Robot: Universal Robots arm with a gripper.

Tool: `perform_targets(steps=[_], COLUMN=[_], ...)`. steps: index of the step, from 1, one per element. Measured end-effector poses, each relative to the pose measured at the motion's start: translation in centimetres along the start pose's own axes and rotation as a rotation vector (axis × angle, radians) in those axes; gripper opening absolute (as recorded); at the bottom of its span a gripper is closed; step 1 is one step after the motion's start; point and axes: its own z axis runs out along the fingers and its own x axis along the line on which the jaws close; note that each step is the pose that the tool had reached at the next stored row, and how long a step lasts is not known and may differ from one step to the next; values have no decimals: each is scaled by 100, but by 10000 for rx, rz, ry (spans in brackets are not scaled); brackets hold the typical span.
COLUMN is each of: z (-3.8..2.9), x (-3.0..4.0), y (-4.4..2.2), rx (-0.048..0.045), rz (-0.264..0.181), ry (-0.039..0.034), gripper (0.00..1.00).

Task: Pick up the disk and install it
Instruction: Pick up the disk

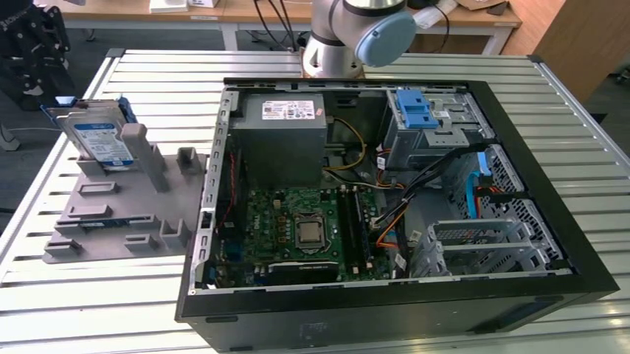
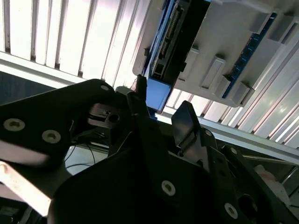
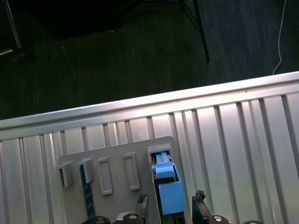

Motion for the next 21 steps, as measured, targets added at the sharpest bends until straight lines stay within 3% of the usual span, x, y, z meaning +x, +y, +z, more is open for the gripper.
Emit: perform_targets(steps=[11,16,21], z=[142,195,253], x=[-27,-27,-25], y=[52,53,56], rx=[16,15,15], rz=[-279,-825,-862], ry=[28,33,33], gripper=[49,49,49])
